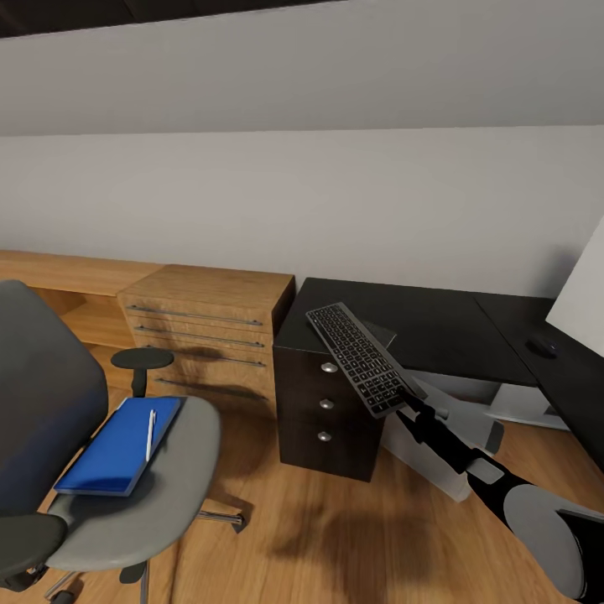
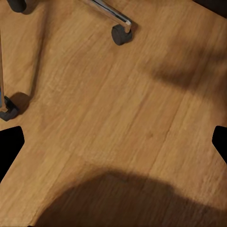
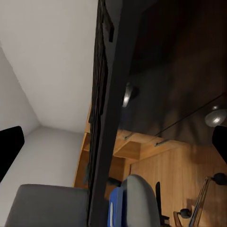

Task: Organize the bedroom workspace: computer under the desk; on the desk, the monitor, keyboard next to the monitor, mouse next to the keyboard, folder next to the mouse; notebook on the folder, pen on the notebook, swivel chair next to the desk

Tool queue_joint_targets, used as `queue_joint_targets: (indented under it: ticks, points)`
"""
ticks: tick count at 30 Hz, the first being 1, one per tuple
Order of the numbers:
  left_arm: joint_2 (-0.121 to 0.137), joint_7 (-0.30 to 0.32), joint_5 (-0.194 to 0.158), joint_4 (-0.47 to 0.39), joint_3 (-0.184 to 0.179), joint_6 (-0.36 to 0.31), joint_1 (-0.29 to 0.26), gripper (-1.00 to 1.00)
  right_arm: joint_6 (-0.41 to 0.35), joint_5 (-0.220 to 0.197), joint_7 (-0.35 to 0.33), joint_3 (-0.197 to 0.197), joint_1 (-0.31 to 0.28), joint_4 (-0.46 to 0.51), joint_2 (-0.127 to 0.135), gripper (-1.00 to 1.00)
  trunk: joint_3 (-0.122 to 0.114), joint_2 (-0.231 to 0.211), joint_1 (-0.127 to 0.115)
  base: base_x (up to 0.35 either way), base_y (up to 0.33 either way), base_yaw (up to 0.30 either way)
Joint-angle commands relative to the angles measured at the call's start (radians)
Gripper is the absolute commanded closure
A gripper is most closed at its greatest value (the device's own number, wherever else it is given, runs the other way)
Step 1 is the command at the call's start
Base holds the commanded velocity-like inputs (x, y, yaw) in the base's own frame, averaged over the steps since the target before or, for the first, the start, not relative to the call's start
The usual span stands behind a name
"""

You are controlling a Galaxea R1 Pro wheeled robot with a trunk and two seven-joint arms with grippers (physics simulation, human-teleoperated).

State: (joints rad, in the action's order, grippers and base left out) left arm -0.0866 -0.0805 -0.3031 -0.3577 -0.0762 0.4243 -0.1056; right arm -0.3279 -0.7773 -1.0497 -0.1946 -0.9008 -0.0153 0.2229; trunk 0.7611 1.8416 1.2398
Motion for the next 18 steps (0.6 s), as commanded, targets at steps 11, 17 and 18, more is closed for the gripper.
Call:
queue_joint_targets:
  ticks: [11,17,18]
  points:
    - [0.001,-0.008,-0.004,0.0,-0.008,0.004,-0.001,-1.0,-0.008,0.001,0.006,-0.008,-0.001,-0.001,0.0,-1.0,0.001,0.0,0.0,0.0,0.0,0.0]
    - [0.001,-0.008,-0.004,0.0,-0.008,0.004,0.0,-1.0,-0.008,0.001,0.007,-0.008,-0.001,-0.001,0.0,-1.0,0.001,0.0,0.0,0.0,0.003,0.0]
    - [0.001,-0.008,-0.004,0.0,-0.008,0.004,0.0,-1.0,-0.008,0.001,0.007,-0.008,-0.001,-0.001,0.0,-1.0,0.001,0.0,0.0,0.0,0.04,0.0]
